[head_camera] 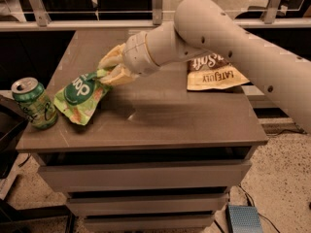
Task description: Move green rice chip bag near green can
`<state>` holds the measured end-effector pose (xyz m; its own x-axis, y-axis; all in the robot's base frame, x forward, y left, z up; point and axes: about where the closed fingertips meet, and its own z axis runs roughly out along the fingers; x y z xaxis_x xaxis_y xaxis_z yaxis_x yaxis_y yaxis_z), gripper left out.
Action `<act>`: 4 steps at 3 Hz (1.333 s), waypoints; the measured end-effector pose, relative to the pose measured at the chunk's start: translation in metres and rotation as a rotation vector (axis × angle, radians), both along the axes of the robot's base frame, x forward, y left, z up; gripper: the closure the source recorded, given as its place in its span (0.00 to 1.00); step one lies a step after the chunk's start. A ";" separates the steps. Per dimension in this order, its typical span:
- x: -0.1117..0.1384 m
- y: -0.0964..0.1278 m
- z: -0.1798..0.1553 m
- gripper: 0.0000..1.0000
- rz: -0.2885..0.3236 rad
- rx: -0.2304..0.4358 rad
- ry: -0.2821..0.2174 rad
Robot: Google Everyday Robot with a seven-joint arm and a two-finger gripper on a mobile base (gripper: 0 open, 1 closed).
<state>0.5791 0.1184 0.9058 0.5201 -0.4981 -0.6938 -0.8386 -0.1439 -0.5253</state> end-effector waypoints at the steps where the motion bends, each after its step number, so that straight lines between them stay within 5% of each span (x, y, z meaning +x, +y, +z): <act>1: -0.001 0.001 0.000 0.14 -0.002 -0.002 0.003; 2: 0.000 0.000 0.000 0.00 -0.008 -0.005 0.003; 3: 0.016 -0.019 0.004 0.00 -0.067 0.026 0.014; 4: 0.047 -0.061 0.005 0.00 -0.162 0.066 0.027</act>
Offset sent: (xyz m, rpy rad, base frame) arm 0.0035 -0.0056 0.0014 -0.0074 0.0020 -0.0256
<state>0.6258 0.0572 0.9106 0.4174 -0.5270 -0.7403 -0.8619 0.0285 -0.5063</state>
